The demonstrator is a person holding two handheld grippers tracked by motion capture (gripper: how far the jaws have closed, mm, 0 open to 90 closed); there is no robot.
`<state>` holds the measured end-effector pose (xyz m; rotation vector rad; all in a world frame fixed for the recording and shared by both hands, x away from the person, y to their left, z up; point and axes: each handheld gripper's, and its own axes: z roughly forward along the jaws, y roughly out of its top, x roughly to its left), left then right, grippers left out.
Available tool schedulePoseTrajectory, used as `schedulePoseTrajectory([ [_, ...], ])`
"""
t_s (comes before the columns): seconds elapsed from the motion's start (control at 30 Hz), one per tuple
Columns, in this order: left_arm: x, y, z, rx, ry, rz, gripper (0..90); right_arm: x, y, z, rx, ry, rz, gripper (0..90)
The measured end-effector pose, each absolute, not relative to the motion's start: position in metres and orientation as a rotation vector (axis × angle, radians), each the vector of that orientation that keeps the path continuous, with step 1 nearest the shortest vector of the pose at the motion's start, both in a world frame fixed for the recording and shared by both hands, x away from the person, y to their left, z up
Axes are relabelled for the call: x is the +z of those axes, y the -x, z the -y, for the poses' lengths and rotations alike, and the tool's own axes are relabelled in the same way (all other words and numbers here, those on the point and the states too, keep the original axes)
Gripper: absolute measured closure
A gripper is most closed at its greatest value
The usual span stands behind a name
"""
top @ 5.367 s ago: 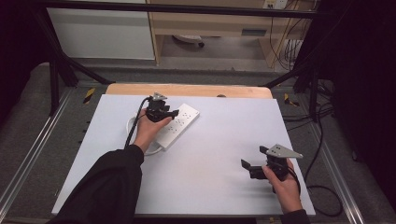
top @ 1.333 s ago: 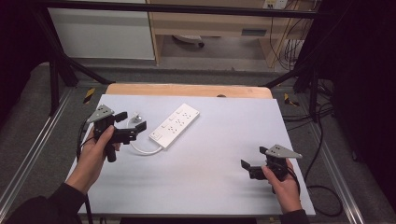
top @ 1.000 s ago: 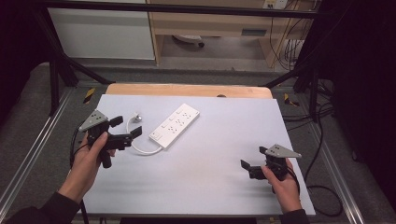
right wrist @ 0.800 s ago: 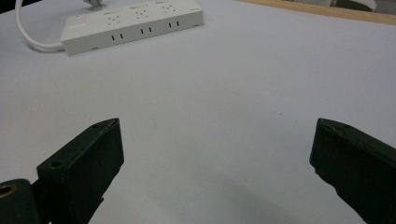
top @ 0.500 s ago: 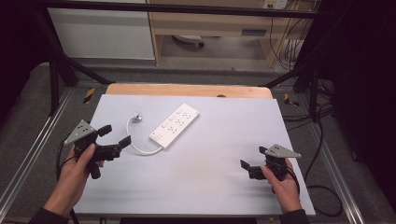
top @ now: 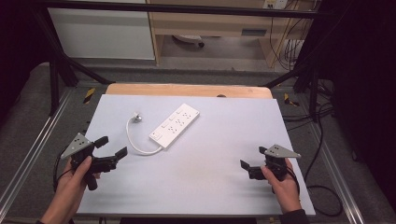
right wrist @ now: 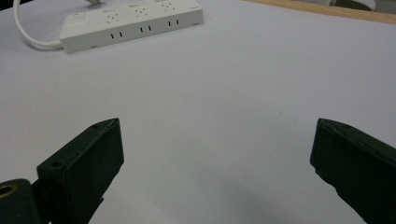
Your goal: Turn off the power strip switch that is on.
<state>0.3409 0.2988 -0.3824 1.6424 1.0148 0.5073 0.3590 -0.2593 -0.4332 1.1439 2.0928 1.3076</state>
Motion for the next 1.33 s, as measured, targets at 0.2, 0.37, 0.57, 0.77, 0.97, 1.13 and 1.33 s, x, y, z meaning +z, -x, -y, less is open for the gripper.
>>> schedulePoseTrajectory([
  [0.2, -0.392, -0.337, -0.296, 0.503, -1.657, -1.015, 5.3, -0.433, -0.359, 0.259, 1.306, -1.141, -2.093, 3.1],
  [0.37, -0.397, -0.334, -0.292, 0.513, -1.681, -1.002, 5.3, -0.433, -0.359, 0.259, 1.304, -1.141, -2.095, 3.1],
  [0.57, -0.403, -0.332, -0.286, 0.508, -1.701, -0.992, 5.3, -0.433, -0.359, 0.259, 1.303, -1.140, -2.095, 3.1],
  [0.77, -0.408, -0.329, -0.277, 0.498, -1.738, -0.996, 5.3, -0.433, -0.359, 0.259, 1.300, -1.139, -2.090, 3.0],
  [0.97, -0.417, -0.323, -0.266, 0.494, -1.776, -0.980, 5.4, -0.434, -0.359, 0.259, 1.294, -1.137, -2.094, 2.9],
  [1.13, -0.424, -0.316, -0.260, 0.489, -1.812, -0.967, 5.4, -0.437, -0.362, 0.258, 1.247, -1.176, -2.097, 2.7],
  [1.33, -0.432, -0.312, -0.254, 0.446, -1.869, -0.984, 5.4, -0.449, -0.369, 0.251, 1.144, -1.225, -2.136, 3.0],
])
